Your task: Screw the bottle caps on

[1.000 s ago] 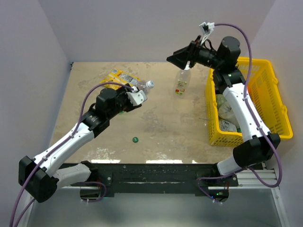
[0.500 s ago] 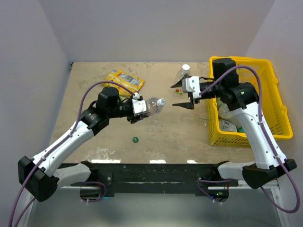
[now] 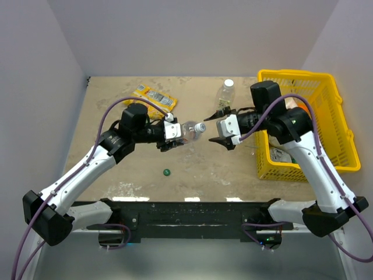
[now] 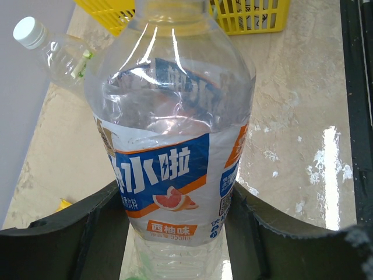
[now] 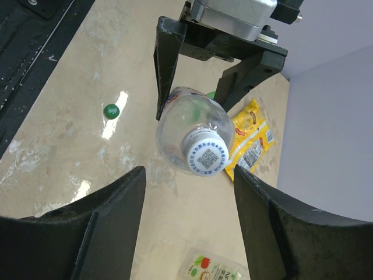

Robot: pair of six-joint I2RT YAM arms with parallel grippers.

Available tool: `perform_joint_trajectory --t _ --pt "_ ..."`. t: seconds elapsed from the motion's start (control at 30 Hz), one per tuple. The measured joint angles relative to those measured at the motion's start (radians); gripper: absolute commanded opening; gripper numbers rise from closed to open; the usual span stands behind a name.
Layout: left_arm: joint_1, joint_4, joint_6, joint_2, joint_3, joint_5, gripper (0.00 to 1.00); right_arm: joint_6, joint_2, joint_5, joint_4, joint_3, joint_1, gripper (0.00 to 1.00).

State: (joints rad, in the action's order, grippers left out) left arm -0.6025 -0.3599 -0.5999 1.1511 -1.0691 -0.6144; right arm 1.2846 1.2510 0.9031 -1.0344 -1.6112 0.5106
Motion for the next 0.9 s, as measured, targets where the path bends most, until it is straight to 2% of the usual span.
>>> perform_joint_trajectory --t 0.33,0.7,0.9 --pt "0.000 -0.042 -0.071 0.005 -0.003 -0.011 0.00 -0.003 0.034 -0.005 0.029 -0.008 0.009 0.57" --pt "-0.001 -0.050 -0.100 0.013 -0.005 -0.010 0.00 0.113 0.086 -0.027 -0.069 -0.057 0.053 0.50" --pt "-0.001 -0.050 -0.101 0.013 -0.005 -0.009 0.00 0.144 0.099 -0.034 -0.091 -0.064 0.061 0.43"
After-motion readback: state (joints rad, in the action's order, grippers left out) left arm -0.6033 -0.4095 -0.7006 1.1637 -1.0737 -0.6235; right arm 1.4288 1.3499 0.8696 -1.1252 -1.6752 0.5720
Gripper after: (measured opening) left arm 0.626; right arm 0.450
